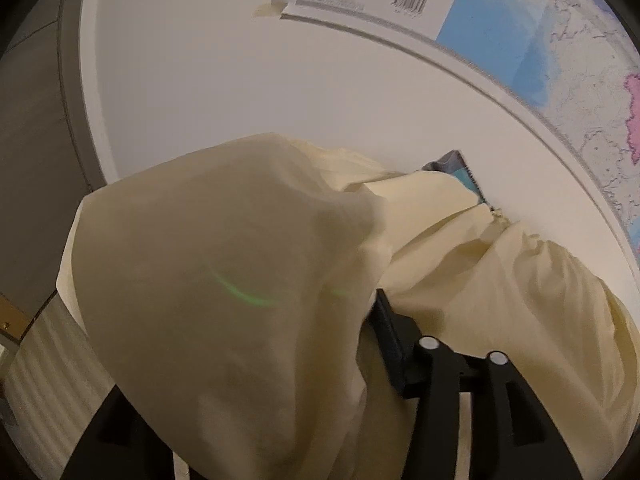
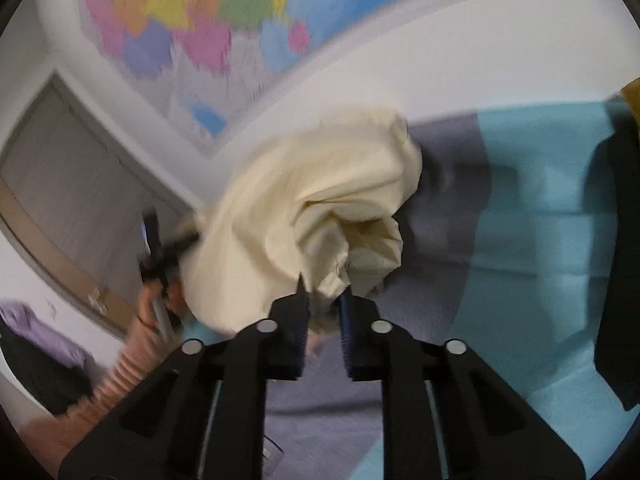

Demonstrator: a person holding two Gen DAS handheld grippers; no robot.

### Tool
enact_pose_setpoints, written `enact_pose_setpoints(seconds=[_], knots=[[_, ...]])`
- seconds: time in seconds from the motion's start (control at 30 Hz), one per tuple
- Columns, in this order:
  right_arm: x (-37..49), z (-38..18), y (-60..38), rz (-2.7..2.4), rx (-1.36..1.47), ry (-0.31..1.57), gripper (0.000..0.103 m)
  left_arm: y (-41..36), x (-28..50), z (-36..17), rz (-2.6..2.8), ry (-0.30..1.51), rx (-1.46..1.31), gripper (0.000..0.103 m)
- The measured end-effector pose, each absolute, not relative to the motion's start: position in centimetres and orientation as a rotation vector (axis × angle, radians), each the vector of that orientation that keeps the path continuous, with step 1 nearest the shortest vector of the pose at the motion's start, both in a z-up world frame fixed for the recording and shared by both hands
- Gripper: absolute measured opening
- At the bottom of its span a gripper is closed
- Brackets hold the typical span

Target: Fold large clothes

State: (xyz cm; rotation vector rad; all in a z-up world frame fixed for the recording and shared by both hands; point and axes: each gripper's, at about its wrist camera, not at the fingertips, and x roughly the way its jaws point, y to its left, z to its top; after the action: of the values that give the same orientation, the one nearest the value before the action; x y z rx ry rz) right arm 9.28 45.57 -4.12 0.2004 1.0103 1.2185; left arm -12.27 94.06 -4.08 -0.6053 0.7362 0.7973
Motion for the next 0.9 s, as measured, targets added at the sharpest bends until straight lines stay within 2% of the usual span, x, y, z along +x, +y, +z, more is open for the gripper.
enact_pose_setpoints(seconds=[0.13,0.27,0.47,0.7,0.73,0.77,0.8,0.9], knots=[[7.7,-6.0,46.4,1.212,0.073,1.078,0.010,93.8,-12.4,-4.0,0.830,0.759,-0.573,0.061],[7.4,-5.3,46.4,1.204,0.021,1.062,0.011,93.6,-13.5,-3.6,0.828,0.764,-0.605,0.065],[6.8,-3.8,46.8,1.182,-0.100,1.040,0.031,91.8,-15.4,-2.1,0.807,0.771,-0.557,0.067],[7.3,1.3,45.2,1.084,-0.103,0.855,0.035,88.9,-18.6,0.4,0.811,0.709,-0.484,0.073],[7.4,2.0,45.7,1.097,-0.098,0.832,0.039,88.5,-18.7,0.7,0.800,0.703,-0.471,0.073],[7.5,2.8,46.7,1.113,-0.091,0.802,0.050,88.2,-18.6,0.9,0.784,0.697,-0.465,0.073],[7.6,3.2,47.6,1.130,-0.086,0.785,0.054,87.8,-18.5,1.2,0.760,0.686,-0.456,0.073],[8.7,2.9,51.7,1.166,-0.068,0.792,0.056,86.8,-17.6,1.7,0.739,0.677,-0.433,0.080]])
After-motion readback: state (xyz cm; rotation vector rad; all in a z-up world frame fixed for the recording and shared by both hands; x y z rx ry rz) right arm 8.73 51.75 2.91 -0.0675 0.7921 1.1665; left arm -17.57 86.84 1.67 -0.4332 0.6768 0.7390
